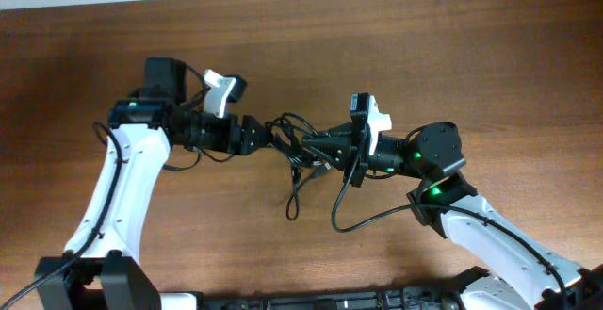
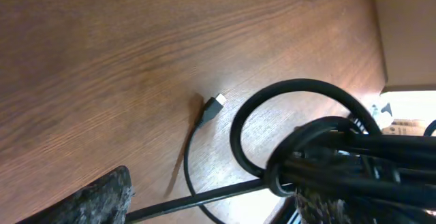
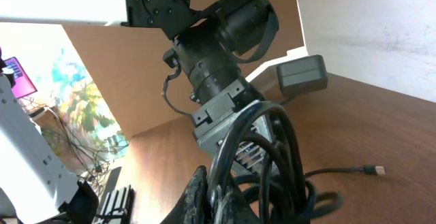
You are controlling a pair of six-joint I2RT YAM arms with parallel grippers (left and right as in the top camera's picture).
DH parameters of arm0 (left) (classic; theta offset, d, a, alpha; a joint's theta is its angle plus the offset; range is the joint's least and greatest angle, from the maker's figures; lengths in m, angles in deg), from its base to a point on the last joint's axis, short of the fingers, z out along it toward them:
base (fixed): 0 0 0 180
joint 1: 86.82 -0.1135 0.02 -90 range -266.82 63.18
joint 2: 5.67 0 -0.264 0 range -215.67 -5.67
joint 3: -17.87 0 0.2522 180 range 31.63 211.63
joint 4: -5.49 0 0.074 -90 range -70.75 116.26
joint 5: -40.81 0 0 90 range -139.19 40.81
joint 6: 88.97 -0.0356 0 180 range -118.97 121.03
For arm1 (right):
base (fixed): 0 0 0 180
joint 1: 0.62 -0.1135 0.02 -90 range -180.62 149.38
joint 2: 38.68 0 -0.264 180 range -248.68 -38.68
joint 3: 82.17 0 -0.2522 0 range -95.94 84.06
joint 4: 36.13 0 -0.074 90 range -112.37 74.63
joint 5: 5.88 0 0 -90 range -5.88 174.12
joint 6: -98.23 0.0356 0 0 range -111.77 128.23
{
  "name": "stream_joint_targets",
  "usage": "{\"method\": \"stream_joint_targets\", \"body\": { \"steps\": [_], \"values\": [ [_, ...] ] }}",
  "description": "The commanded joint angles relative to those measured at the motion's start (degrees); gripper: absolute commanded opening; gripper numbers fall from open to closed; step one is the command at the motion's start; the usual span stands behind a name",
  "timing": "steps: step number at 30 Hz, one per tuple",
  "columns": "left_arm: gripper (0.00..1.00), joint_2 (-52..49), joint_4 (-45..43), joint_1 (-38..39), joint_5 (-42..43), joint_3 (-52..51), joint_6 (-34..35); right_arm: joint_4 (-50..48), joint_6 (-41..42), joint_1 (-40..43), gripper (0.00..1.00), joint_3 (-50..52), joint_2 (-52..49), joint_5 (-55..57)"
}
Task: Untangle cables
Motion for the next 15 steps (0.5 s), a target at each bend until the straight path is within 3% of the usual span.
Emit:
{"method": "stream_joint_targets", "body": {
  "steps": [1, 3, 7, 9, 10, 11, 12, 15],
  "values": [
    [0.69, 1.4, -0.48, 2.34, -7.98, -0.28, 3.41, -0.52, -0.22, -0.24, 0.04, -0.76, 0.61, 0.09],
    [0.65, 1.16, -2.14, 3.15, -16.83, -0.59, 8.59, -2.34, 3.52, -0.24, 0.04, -0.76, 0.61, 0.09],
    [0.62, -4.96, -11.93, 8.61, -21.22, -2.38, 13.84, -9.6, 8.9, -0.24, 0.04, -0.76, 0.61, -0.13],
    [0.29, -8.5, -13.88, 8.61, -25.59, -2.38, 16.68, -9.53, 9.03, -0.24, 0.04, -0.76, 0.61, -0.13],
    [0.03, -9.77, -14.53, 8.11, -31.56, -2.38, 19.89, -9.53, 9.03, -0.24, 0.04, -0.76, 0.61, -0.11],
    [0.0, -9.9, -15.39, 6.45, -39.32, -2.34, 24.83, -8.92, 9.03, -0.24, 0.04, -0.76, 0.61, -0.13],
    [0.0, -9.38, -15.58, 4.39, -41.03, -1.79, 26.82, -7.69, 9.01, -0.24, 0.04, -0.76, 0.61, -0.11],
    [0.0, -6.32, -16.06, -5.75, -33.24, 2.38, 28.68, 2.84, 8.72, -0.24, 0.04, -0.76, 0.61, -0.04]
  ]
}}
